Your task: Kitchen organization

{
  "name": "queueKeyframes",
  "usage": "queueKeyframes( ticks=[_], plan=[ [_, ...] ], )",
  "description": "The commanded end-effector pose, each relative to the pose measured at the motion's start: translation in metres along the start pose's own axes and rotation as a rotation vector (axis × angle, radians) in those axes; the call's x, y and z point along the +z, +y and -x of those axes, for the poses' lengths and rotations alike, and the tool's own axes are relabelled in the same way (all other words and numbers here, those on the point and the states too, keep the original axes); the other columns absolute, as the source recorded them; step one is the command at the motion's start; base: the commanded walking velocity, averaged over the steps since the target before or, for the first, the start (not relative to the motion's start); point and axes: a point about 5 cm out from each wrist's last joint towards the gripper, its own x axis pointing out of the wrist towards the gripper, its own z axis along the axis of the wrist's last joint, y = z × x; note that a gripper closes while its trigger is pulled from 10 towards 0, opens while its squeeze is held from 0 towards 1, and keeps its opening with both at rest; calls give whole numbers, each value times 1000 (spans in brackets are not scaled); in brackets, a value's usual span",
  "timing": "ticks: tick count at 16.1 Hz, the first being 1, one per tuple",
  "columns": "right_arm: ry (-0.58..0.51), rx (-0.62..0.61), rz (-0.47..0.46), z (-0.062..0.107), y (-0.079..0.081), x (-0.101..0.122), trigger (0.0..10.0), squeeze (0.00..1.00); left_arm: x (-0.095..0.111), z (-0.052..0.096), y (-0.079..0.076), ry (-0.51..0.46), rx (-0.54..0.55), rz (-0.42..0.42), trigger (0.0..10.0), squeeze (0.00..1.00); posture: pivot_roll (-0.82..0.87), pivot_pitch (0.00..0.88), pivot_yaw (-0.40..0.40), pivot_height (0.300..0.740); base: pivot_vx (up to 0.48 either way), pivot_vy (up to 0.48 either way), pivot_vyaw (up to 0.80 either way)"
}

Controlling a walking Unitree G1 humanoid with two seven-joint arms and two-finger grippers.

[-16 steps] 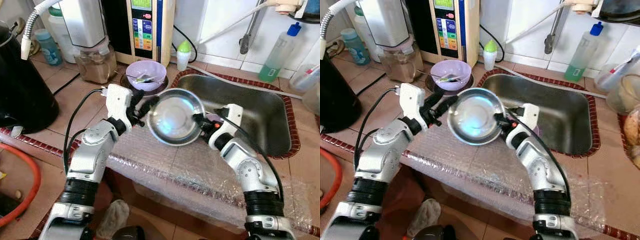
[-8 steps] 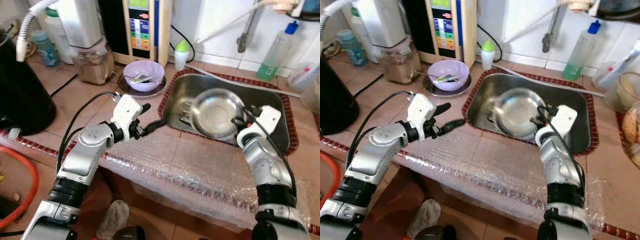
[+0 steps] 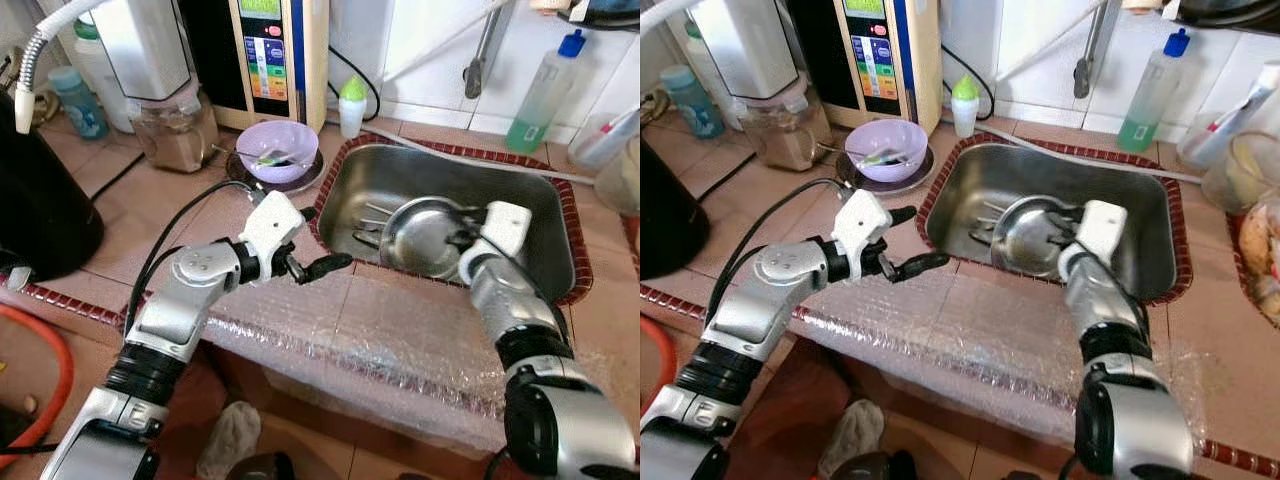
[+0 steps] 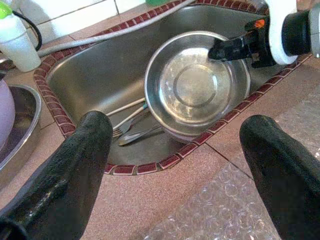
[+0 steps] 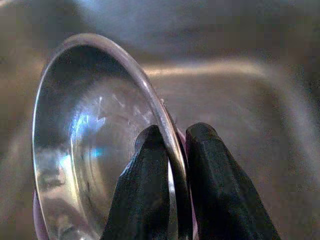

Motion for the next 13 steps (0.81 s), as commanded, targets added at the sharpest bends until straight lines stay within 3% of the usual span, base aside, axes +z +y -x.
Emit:
queueKeyframes(
  ticks=[1,4,9,12,13],
  plan=[
    [55,11,32,0,0,-12,10000,1000,4,-2,2,1,-3,-26,10000,1000,-72,52,82,740,0,0,0],
    [22,45,55,-2,3,-6,10000,1000,2,-2,3,9,4,-34,10000,1000,-72,48,75,740,0,0,0],
    [-100,141,2,4,13,2,10000,1000,-2,0,7,22,41,-27,10000,1000,-78,41,74,740,0,0,0],
    [-214,198,-29,15,15,6,10000,1000,2,2,21,-29,185,-23,10000,1000,-78,41,74,740,0,0,0],
    [-277,233,-40,29,16,4,10000,1000,11,7,42,-100,375,0,10000,1000,-86,46,72,740,0,0,0]
  ],
)
